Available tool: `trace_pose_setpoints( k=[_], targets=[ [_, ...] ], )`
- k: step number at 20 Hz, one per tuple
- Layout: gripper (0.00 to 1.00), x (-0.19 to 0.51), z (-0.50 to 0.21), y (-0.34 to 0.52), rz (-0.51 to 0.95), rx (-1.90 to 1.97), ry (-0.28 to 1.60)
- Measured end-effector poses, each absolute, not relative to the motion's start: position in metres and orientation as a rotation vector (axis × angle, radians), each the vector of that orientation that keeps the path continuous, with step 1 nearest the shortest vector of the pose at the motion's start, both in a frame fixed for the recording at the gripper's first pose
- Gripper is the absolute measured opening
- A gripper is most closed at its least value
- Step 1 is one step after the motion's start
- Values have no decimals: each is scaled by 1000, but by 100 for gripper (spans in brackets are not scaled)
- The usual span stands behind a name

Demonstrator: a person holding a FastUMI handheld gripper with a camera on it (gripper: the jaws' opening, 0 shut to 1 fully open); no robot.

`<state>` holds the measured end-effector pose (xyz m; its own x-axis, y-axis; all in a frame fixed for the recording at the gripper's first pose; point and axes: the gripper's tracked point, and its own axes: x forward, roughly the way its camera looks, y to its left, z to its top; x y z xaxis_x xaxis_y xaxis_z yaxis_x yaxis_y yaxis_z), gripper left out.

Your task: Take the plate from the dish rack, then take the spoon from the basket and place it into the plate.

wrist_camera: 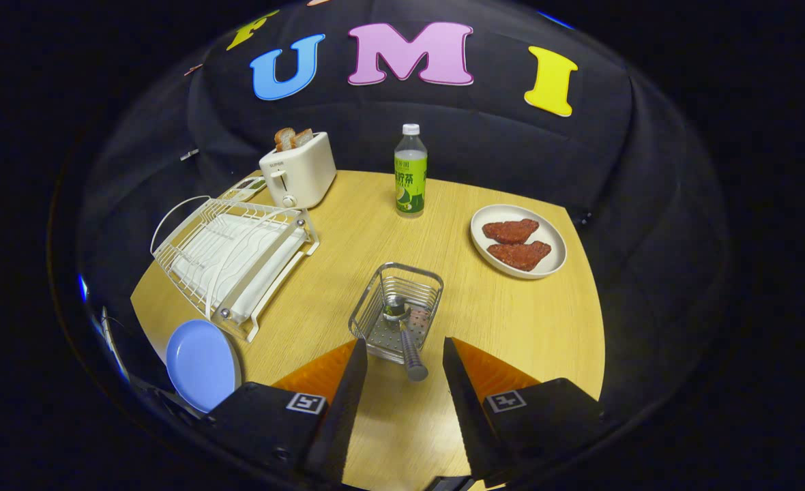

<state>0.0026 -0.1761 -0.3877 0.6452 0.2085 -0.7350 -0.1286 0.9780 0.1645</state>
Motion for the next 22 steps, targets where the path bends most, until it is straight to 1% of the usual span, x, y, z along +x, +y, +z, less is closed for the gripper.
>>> trace_pose_setpoints(
  k=[2,4,5,7,8,11,16,17,22],
  targets=[
    [51,5,-395,-176,182,128,863],
    [37,3,-400,-176,169,144,883],
    [21,5,-399,-175,171,165,883],
    [15,3,-398,-173,183,189,886],
    [14,4,-397,-175,179,190,885],
    [14,4,-385,-183,133,200,865],
    [14,7,-358,-190,100,170,822],
    [11,8,-354,-188,96,178,814],
    [11,-2,-300,-177,94,152,753]
  ],
)
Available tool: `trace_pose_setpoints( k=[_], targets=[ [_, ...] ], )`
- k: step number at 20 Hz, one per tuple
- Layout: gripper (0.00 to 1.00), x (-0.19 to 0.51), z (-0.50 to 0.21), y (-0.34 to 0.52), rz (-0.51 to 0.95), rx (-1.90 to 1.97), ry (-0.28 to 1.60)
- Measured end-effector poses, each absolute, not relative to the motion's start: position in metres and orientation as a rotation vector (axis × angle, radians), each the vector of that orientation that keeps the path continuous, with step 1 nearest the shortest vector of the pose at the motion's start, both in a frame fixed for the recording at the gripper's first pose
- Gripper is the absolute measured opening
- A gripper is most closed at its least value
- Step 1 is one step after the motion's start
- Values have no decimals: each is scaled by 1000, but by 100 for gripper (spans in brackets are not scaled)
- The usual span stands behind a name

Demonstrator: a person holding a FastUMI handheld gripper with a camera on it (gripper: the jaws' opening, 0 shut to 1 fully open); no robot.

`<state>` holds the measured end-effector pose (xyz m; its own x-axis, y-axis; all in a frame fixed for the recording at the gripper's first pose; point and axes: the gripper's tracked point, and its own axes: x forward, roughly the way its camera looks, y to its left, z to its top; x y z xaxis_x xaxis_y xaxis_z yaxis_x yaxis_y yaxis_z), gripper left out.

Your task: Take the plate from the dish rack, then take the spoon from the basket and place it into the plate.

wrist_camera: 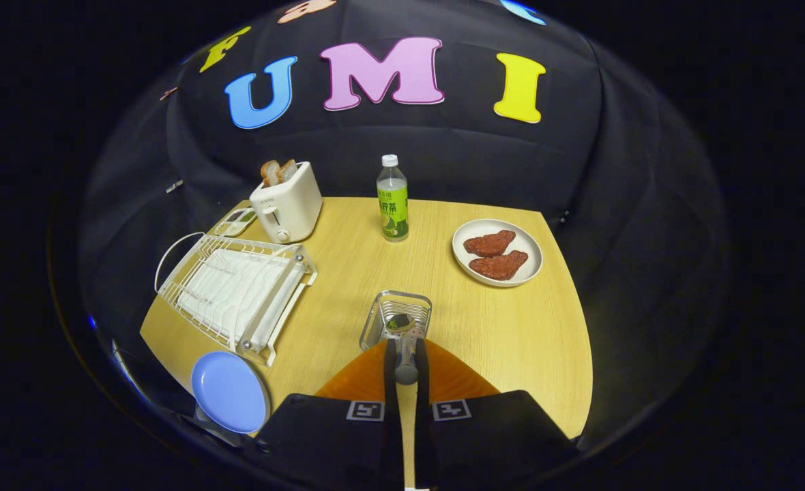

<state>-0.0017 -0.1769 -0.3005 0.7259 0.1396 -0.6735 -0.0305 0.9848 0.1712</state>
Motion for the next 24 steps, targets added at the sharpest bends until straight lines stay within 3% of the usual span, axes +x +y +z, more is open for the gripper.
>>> trace_pose_setpoints(
  k=[6,11,17,24],
  targets=[
    [10,-39,-217,-110,222,211,643],
    [11,-77,-207,-23,373,265,648],
    [11,-115,-256,71,527,227,754],
    [11,-124,-326,120,563,160,823]
  ],
)
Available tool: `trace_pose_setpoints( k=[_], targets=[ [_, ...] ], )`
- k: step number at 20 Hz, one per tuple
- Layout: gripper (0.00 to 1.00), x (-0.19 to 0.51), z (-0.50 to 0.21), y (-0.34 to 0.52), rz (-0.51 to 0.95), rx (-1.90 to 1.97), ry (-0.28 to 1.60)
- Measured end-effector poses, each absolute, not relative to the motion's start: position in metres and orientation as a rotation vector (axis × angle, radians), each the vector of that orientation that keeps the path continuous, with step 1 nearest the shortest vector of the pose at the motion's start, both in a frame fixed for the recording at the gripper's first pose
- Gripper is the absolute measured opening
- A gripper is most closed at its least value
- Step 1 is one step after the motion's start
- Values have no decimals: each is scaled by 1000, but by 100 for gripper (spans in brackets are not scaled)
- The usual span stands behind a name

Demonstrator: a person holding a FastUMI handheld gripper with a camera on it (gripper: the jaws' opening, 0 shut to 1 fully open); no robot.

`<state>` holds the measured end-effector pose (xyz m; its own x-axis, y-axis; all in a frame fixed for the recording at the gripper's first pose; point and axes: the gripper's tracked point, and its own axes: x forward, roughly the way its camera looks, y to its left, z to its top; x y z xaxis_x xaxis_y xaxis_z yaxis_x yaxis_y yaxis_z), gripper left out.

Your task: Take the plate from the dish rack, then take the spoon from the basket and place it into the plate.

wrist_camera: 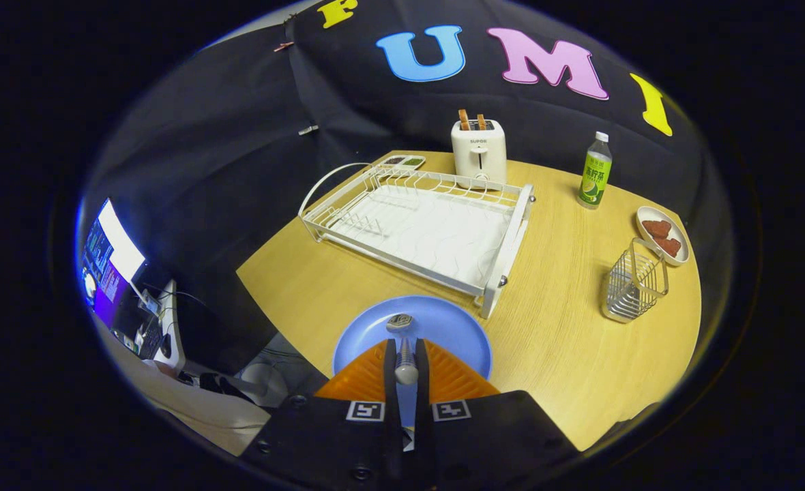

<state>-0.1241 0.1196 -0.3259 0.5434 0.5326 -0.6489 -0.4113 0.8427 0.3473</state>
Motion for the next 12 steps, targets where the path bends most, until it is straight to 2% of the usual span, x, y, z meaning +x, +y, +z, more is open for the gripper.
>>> trace_pose_setpoints(
  k=[12],
  targets=[
    [14,-151,-367,115,567,147,928]
  ],
)
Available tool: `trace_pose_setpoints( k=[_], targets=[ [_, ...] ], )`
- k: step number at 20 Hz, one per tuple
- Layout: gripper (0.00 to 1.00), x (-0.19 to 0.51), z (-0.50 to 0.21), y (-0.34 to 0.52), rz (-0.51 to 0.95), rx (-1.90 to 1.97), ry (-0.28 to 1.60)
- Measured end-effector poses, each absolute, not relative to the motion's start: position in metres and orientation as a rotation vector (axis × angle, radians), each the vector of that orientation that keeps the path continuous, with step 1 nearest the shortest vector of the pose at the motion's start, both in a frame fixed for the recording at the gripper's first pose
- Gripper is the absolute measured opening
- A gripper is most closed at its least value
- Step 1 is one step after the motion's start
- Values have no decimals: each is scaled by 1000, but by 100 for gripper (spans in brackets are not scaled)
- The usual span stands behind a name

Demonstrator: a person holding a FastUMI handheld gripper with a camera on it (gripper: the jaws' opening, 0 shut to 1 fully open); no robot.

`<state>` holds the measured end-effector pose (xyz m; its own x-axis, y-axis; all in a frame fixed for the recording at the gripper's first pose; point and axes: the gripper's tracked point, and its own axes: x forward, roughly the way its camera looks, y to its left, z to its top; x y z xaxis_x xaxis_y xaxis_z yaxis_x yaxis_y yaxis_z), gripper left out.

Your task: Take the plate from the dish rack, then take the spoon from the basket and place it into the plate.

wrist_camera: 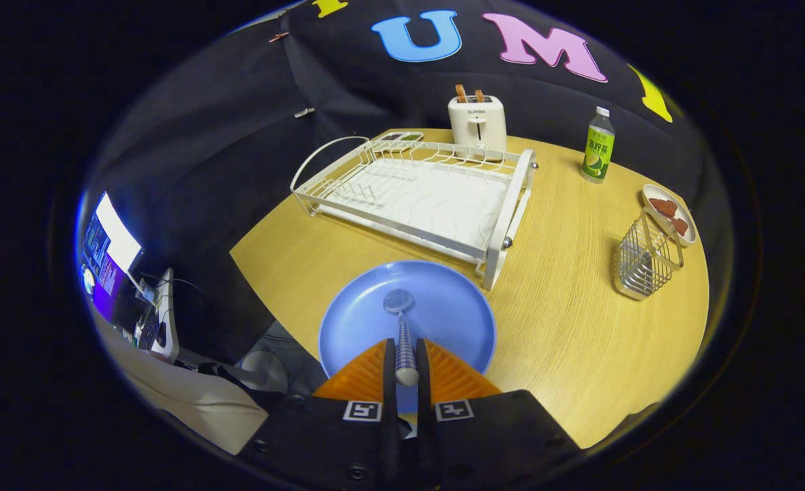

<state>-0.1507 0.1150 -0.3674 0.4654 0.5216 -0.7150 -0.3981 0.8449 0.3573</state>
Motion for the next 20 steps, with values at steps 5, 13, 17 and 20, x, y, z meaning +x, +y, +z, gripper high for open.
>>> trace_pose_setpoints(
  k=[5,13,17,20],
  targets=[
    [40,-155,-378,111,528,133,951],
    [99,-151,-377,105,493,134,948],
    [99,-131,-340,98,461,147,865],
    [99,-105,-294,83,413,136,751]
  ],
)
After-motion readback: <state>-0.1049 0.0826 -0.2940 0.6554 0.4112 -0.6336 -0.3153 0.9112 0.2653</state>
